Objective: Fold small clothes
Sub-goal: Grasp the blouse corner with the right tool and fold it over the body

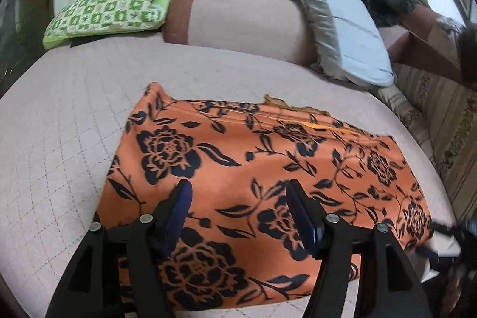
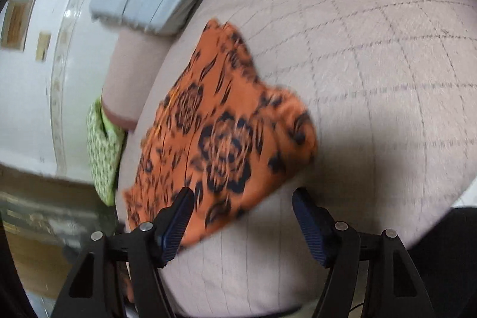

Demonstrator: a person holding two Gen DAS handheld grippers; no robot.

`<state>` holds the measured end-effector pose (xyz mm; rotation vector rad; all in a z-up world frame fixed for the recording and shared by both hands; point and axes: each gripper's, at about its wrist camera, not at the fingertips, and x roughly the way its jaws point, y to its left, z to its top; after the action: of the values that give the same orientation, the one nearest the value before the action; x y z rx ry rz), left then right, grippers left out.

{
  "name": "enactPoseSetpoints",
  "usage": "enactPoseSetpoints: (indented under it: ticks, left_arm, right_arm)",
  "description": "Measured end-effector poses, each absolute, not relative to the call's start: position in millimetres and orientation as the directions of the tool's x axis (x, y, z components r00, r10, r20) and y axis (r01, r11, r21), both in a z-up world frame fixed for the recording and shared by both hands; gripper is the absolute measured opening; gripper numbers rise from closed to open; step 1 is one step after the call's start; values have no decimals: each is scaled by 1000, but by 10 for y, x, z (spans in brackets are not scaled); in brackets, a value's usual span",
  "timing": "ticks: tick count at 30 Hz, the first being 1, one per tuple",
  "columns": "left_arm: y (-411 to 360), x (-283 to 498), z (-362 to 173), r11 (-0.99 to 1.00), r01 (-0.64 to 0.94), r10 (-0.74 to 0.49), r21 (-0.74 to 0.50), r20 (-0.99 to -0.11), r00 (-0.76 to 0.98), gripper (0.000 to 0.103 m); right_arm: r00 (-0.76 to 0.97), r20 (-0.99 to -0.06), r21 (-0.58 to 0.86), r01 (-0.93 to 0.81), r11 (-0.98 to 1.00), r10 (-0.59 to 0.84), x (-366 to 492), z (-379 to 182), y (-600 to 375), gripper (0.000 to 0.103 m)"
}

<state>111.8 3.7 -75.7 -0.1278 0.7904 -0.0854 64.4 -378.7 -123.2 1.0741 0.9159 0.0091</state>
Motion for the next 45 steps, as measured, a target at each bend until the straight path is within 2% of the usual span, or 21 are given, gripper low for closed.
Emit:
enactPoseSetpoints:
  ticks: [7,12,16,18,19,20,22,24,26,27,28,31,32,34,36,38,39,41,43,44,45]
  left_arm:
    - [-99,1170,-830,983,44,-162,-179,-722,672,66]
    - [-335,1249,-881,987,80,-159,-141,-736,658,66]
    - [-562,1321,-1022,996,89,-59,-4,-785,617,66]
    - [-728,1365,-1229,980,146,33,139,-824,565,67]
    - [-747,1343,-1225,977,145,42,156,-807,588,67]
    - [-759,1328,-1199,977,139,47,162,-798,601,67]
    - [-706,1315,-1125,986,133,4,105,-799,601,66]
    - [-572,1297,-992,996,91,-54,5,-773,632,66]
    - [-452,1287,-873,996,57,-88,-67,-740,667,66]
    - [-423,1307,-856,996,44,-91,-84,-733,674,69]
    - [-428,1350,-889,996,35,-85,-82,-745,661,70]
    - [-621,1596,-1318,997,62,11,51,-850,526,73]
    - [-692,1558,-1296,993,54,52,101,-819,572,72]
    - [-752,1466,-1105,994,81,10,71,-807,590,54]
    - [-739,1309,-867,993,88,-4,74,-739,674,54]
    - [-654,1186,-731,991,20,75,135,-662,746,59]
    - [-599,1230,-808,989,-2,102,147,-679,727,59]
    - [-547,1487,-1381,987,51,105,151,-858,503,60]
    - [-564,1464,-1352,984,37,123,175,-815,566,63]
    - [-568,1463,-1321,986,52,104,160,-822,560,56]
    - [-523,1447,-1281,992,57,61,113,-822,566,55]
  right_arm:
    - [684,-600,788,418,451,415,1038,-1164,-3902,73]
    - [680,-612,772,402,493,404,1108,-1227,-3857,73]
    - [652,-655,726,404,557,382,1199,-1142,-3788,71]
    - [630,-687,685,396,612,362,1274,-1110,-3732,60]
    - [620,-699,673,403,620,356,1280,-1125,-3732,40]
    - [609,-707,668,411,620,359,1300,-1152,-3733,33]
    - [600,-719,652,409,638,350,1318,-1146,-3720,31]
    - [604,-716,648,385,657,351,1326,-1090,-3689,31]
    - [604,-706,659,371,654,369,1343,-1081,-3675,38]
    - [596,-713,658,387,646,369,1351,-1104,-3688,46]
    - [607,-695,680,380,627,386,1357,-1127,-3696,63]
    - [611,-689,683,371,629,389,1384,-1155,-3693,65]
    - [598,-706,663,368,653,379,1408,-1135,-3676,53]
    - [564,-735,630,366,685,375,1464,-1102,-3655,22]
    - [551,-757,592,350,726,352,1489,-1049,-3624,19]
    - [542,-769,578,361,732,340,1504,-1049,-3610,19]
    - [543,-776,561,361,745,321,1518,-1011,-3565,19]
    - [560,-775,531,329,781,292,1568,-864,-3406,19]
    - [591,-751,523,261,812,294,1602,-608,-3207,18]
    - [605,-740,510,221,831,294,1623,-463,-3085,17]
    - [621,-726,491,165,855,297,1654,-265,-2900,17]
